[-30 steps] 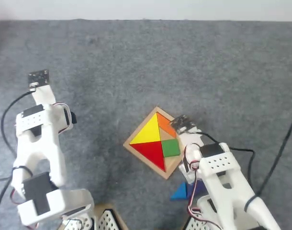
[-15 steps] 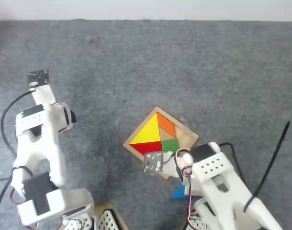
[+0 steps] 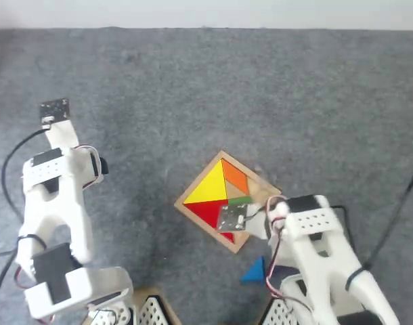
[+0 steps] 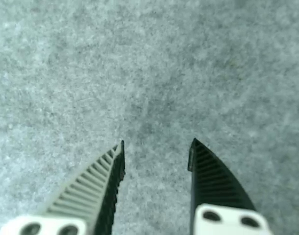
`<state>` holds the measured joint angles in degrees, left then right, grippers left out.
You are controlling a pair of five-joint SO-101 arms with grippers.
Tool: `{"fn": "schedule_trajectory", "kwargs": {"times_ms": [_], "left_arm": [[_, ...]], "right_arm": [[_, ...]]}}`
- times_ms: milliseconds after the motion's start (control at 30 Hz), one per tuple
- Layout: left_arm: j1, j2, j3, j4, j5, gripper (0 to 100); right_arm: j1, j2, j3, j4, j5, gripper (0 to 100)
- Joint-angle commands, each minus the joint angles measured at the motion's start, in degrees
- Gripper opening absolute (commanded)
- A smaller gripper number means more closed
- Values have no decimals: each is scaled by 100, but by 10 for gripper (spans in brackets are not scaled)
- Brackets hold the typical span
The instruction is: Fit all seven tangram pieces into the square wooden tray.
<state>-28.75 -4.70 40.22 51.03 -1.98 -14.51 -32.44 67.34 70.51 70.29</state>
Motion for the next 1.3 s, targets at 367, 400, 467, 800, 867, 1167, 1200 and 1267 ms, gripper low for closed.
{"fn": "schedule_trajectory", "kwargs": {"times_ms": [367, 400, 467, 800, 867, 1167, 1200, 1267], "left_arm": [[26, -229, -31, -62, 26, 206], [26, -229, -31, -62, 26, 206], [26, -229, -31, -62, 26, 206], [26, -229, -31, -70, 26, 206], [26, -229, -31, -70, 26, 206], [18, -229, -31, -62, 26, 206], [18, -229, -31, -62, 26, 206], [18, -229, -31, -53, 26, 206]], "right_arm": [[1842, 233, -1081, -1156, -185, 209], [1851, 233, -1099, -1367, -475, 209], [1859, 233, -1099, -1631, -862, 209], [840, -602, -563, 549, 457, 210], [681, -743, -220, 347, 466, 209], [743, -778, 527, -796, 703, 209], [813, -778, 519, -910, 703, 209], [1024, -778, 501, -1182, 695, 209]]}}
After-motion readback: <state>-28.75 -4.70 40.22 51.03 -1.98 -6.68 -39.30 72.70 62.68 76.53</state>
